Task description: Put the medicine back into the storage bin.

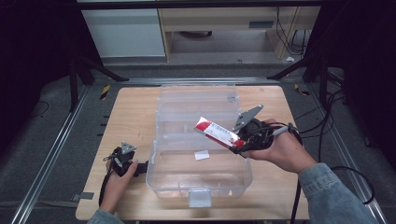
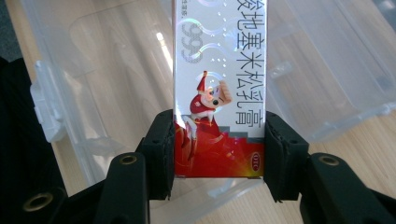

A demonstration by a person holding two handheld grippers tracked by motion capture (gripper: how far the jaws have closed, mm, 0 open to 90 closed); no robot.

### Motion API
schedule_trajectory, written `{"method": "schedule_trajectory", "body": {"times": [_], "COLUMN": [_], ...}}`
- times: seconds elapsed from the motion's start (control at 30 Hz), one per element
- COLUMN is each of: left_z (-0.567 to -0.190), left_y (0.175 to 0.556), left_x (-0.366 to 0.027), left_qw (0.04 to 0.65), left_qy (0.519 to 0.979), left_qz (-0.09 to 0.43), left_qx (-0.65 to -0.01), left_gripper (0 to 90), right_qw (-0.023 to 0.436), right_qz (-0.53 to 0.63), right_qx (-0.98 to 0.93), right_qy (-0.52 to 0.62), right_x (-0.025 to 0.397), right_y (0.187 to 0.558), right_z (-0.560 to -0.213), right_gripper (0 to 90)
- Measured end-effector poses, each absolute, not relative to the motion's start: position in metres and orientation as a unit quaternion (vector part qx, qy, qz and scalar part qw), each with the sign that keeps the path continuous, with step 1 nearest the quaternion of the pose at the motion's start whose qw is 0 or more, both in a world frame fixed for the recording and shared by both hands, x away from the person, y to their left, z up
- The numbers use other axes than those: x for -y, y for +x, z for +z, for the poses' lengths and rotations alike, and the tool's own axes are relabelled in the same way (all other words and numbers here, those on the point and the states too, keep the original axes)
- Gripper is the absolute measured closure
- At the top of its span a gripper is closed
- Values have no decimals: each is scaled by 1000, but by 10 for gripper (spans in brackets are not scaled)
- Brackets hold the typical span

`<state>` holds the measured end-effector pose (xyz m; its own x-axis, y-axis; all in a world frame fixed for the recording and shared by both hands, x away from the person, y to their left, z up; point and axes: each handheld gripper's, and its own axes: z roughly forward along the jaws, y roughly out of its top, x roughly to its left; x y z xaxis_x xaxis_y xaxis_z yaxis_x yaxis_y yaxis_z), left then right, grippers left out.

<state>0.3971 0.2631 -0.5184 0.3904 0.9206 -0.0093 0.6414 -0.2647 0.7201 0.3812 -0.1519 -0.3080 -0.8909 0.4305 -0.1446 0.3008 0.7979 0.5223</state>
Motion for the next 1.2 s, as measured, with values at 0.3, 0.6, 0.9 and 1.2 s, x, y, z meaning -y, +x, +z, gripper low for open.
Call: {"method": "schedule_trajectory", "body": {"times": [0.3,0.6,0.9,1.2], "left_z": [-518,-518,-518,-518], "left_y": [397,397,397,398], "left_x": [-263,-263,-263,-263], "left_qw": [328,329,329,329], "left_qy": [767,767,767,767], "left_qz": [213,213,213,212], "left_qx": [-509,-509,-509,-508], "left_gripper": [0,0,0,0], "right_qw": [119,102,81,68], "right_qz": [240,234,223,206], "right_qx": [-949,-957,-966,-973], "right_qy": [164,139,107,75], "right_x": [124,99,71,49], "right_y": [382,382,383,384], "right_z": [-308,-316,-328,-345], "right_gripper": [516,517,517,516]}}
